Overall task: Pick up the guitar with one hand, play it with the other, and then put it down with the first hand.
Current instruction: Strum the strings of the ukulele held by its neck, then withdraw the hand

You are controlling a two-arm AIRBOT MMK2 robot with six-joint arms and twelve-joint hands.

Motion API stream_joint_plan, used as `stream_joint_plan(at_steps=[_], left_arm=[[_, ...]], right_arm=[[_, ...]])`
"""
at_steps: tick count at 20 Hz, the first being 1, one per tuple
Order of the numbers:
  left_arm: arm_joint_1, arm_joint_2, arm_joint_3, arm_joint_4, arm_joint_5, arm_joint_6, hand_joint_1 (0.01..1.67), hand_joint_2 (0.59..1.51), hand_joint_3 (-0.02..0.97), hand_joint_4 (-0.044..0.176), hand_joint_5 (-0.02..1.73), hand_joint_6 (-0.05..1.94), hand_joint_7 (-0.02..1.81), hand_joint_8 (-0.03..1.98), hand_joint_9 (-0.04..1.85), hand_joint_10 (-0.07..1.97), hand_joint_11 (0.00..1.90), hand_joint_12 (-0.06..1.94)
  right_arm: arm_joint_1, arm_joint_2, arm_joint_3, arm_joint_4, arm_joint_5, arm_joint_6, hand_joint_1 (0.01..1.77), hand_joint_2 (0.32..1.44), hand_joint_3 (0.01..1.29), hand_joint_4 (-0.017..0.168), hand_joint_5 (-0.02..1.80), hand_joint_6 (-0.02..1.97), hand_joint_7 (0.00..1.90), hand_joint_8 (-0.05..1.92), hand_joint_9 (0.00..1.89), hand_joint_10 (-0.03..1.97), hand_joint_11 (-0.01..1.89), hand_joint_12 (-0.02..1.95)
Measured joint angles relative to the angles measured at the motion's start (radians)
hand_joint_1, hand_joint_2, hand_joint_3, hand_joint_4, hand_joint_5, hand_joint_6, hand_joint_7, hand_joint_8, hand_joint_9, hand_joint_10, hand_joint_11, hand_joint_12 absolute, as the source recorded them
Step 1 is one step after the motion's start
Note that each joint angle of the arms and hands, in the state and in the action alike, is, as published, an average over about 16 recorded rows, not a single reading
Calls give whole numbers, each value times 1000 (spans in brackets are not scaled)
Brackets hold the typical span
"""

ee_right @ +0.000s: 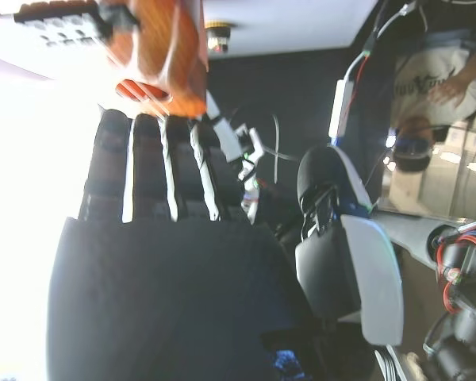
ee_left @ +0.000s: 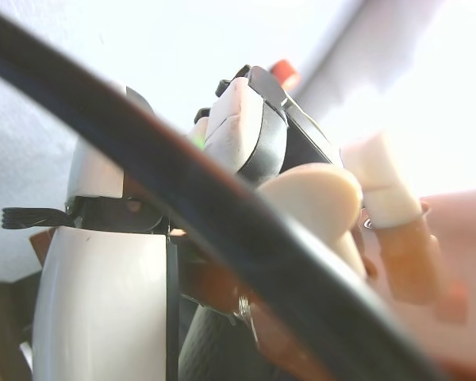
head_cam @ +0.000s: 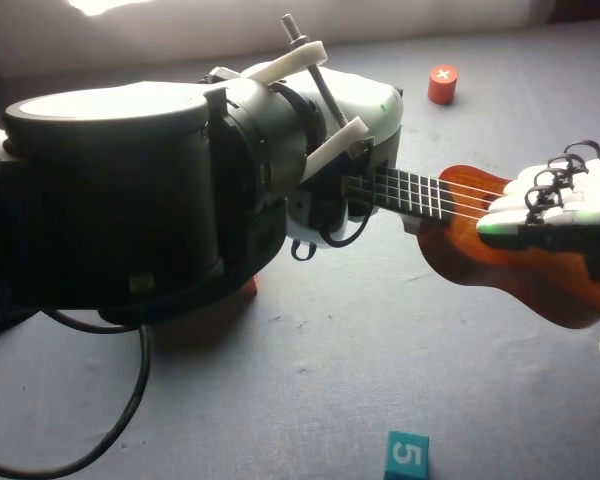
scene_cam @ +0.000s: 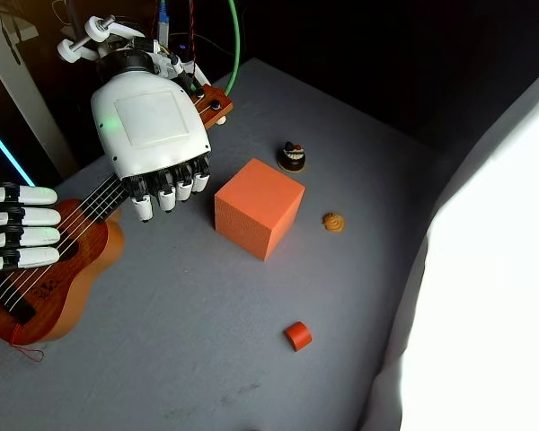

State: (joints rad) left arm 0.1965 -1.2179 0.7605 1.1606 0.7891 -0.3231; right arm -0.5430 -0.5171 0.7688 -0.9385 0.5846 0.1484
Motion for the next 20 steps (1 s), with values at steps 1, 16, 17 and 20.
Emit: stream_joint_plan(at_steps=[1, 16, 17, 20], left_arm=[[0, 0, 0, 0, 0, 1, 1449, 1097, -16, 101, 1272, 1891, 1331, 1984, 1411, 1937, 1450, 1936], [0, 0, 3, 7, 0, 9, 1449, 1097, -16, 88, 1265, 1875, 1331, 1984, 1414, 1937, 1449, 1936], [0, 0, 3, 8, 0, 9, 1449, 1097, -16, 88, 1265, 1874, 1331, 1984, 1415, 1937, 1449, 1936], [-1, -1, 4, 10, 0, 9, 1448, 1097, -15, 86, 1264, 1870, 1331, 1984, 1420, 1937, 1449, 1936]], right_arm=[[-2, -3, 4, 3, 1, 6, 120, 1320, 21, -5, 72, 16, 47, 11, 20, 2, 18, -3], [-10, -15, 13, -59, 106, 82, 136, 1320, 20, -6, 83, 16, 51, 12, 20, -1, 14, 2], [-5, -12, 12, -67, 121, 86, 138, 1320, 20, -6, 82, 16, 52, 12, 20, -1, 14, 3], [13, -3, 10, -87, 158, 94, 140, 1320, 20, -6, 79, 16, 56, 11, 22, -1, 14, 5]])
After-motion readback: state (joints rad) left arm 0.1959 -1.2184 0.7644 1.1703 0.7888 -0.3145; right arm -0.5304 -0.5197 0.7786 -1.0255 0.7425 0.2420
